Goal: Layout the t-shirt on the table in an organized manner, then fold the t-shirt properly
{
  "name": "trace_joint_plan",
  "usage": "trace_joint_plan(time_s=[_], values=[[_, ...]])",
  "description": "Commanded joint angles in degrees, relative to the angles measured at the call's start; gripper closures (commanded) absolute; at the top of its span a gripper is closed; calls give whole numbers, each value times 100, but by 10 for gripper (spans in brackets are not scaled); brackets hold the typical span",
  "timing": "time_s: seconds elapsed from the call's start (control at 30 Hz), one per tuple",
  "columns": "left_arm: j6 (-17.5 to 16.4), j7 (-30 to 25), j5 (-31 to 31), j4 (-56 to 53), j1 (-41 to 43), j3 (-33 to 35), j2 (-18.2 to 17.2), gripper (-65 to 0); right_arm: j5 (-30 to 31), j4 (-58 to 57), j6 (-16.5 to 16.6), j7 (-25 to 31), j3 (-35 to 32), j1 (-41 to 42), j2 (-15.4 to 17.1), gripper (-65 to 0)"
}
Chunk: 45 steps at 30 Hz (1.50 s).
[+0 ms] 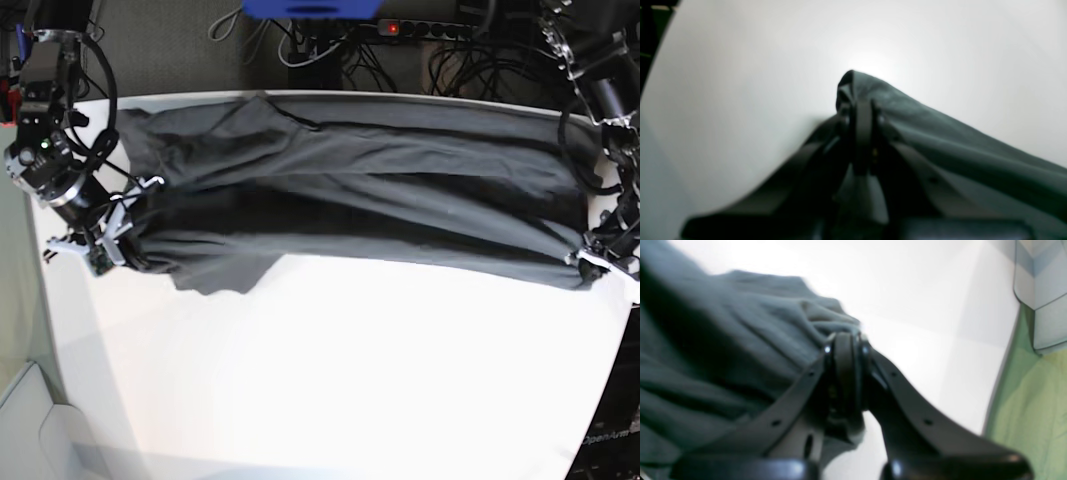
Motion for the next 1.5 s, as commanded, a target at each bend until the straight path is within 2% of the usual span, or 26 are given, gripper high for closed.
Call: trace_joint_plan(time_s=[0.0, 0.23, 0.5, 0.9, 1.0, 1.13, 1.37, 1.47], values=[[-31, -86, -131, 193, -84, -22, -107, -5, 47, 160, -23, 171, 57, 81, 61, 0], [-31, 169, -148, 474, 4, -40, -107, -5, 56, 406, -23, 171, 57, 63, 53, 0], [-31, 151, -781, 474, 276, -40, -159, -5, 56, 406, -23, 171, 162, 10, 53, 0], [-31, 151, -816, 580, 496, -110, -142, -5, 73, 406, -23, 171, 180, -122, -26, 0], [-31, 160, -825, 589, 654, -391, -124, -5, 73, 406, -23, 163, 400, -166, -97, 0], [-31, 178, -825, 659, 734, -418, -115, -5, 73, 397, -23, 163, 549, -201, -141, 0], [-31, 529, -825, 1292, 997, -453, -10, -5, 73, 397, -23, 171, 540, -579, -158, 0], [-31, 740, -825, 1354, 997, -541, -1, -5, 82, 406, -23, 171, 540, -684, -264, 0]])
